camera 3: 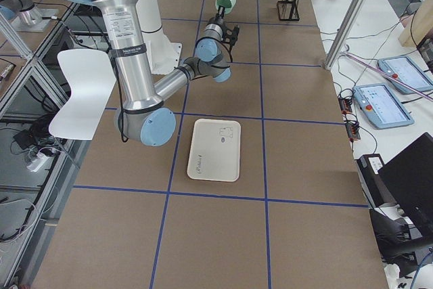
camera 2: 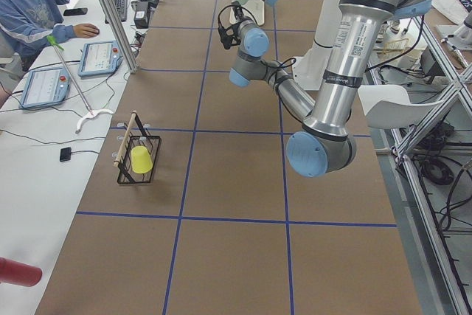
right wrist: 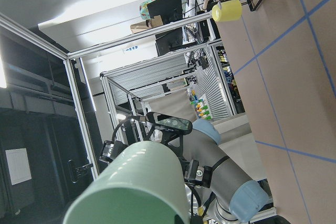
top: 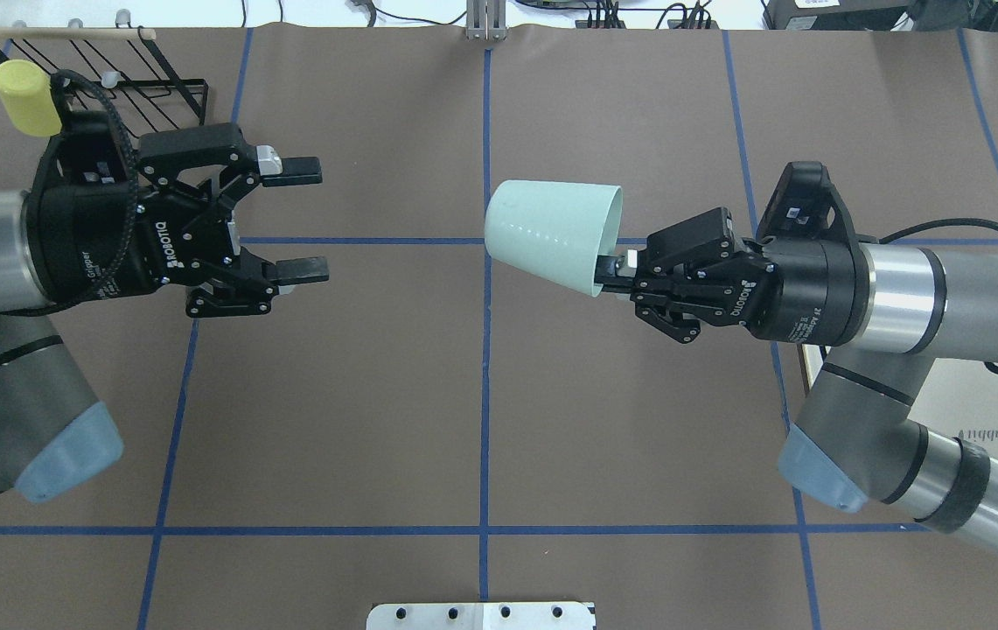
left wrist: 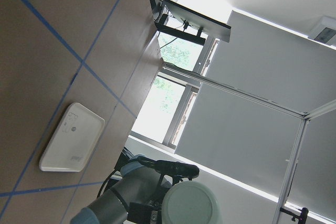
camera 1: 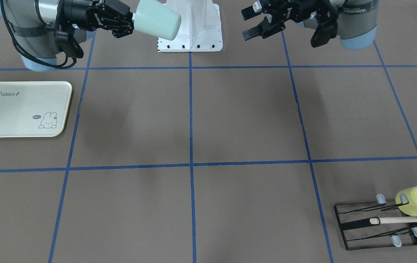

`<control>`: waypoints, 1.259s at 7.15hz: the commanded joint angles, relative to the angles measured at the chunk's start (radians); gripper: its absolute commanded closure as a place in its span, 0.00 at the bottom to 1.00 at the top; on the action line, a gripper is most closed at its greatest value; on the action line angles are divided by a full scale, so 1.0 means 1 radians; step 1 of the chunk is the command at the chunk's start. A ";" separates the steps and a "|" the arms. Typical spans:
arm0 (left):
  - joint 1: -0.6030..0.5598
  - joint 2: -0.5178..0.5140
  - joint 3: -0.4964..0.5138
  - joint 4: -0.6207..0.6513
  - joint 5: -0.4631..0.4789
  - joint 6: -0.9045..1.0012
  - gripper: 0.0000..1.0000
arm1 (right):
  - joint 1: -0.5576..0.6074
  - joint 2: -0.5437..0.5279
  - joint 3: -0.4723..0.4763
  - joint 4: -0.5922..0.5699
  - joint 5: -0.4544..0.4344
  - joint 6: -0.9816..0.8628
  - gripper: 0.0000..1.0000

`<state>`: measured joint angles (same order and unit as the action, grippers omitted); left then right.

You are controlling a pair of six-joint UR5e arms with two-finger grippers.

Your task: Left arm grabs green cup and hands to right arm on tray

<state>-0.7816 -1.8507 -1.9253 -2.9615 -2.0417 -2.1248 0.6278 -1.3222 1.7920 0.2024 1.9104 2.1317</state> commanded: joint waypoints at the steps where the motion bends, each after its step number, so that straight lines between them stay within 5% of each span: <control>1: -0.182 0.013 0.003 0.286 -0.245 0.343 0.00 | 0.016 -0.095 -0.012 -0.033 0.022 -0.190 1.00; 3: -0.237 0.043 0.008 0.527 -0.242 0.629 0.00 | 0.128 -0.143 -0.022 -0.150 0.117 -0.259 1.00; 5: -0.278 0.091 0.003 0.724 -0.232 0.849 0.00 | 0.338 -0.135 -0.020 -0.390 0.360 -0.429 1.00; 9: -0.385 0.183 -0.015 1.020 -0.198 1.330 0.00 | 0.475 -0.193 -0.020 -0.792 0.433 -0.826 1.00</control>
<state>-1.1299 -1.6985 -1.9376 -2.0233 -2.2574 -0.9565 1.0715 -1.4960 1.7723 -0.4589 2.3282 1.4784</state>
